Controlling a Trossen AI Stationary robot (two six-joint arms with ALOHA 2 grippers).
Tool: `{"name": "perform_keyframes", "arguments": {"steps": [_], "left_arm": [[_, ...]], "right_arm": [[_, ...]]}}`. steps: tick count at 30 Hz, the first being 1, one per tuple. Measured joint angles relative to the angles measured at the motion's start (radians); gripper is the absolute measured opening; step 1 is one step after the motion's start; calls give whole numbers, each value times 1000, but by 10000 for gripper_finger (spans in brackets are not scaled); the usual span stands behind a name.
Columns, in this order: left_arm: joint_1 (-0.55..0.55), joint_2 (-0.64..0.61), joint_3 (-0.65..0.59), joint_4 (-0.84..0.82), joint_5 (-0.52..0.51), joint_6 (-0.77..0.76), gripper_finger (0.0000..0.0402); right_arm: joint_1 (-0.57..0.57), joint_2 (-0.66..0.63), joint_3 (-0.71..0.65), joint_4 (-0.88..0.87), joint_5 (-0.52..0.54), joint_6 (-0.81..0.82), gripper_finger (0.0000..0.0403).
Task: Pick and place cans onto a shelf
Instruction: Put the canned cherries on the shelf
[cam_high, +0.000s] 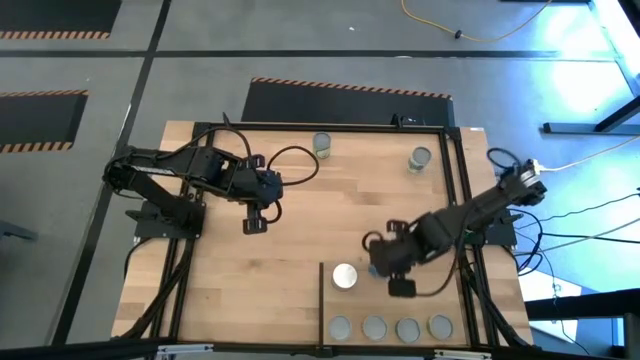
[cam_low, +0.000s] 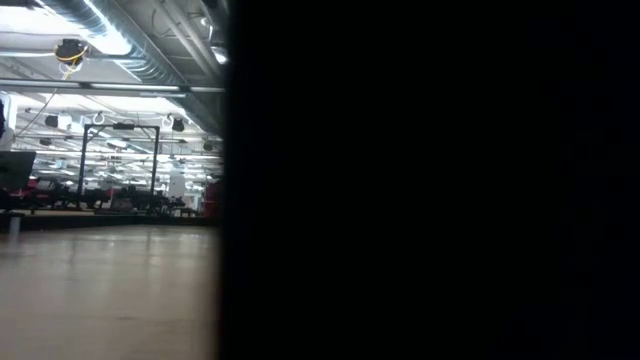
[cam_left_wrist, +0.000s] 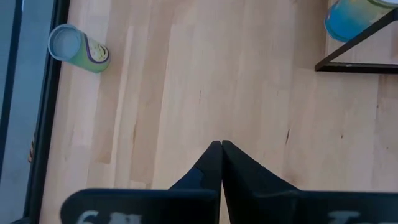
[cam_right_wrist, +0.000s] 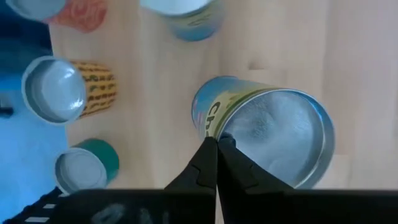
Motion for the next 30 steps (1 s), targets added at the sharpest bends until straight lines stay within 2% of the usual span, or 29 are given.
{"name": "perform_keyframes", "arguments": {"steps": [12,24,30], "left_arm": [[0,0,0,0,1,1,0],[0,0,0,0,1,1,0],[0,0,0,0,1,1,0]], "right_arm": [[77,168,132,5,-23,-38,0],[86,192,137,26,-42,-64,1],[86,192,137,28,-86,-86,21]]}}
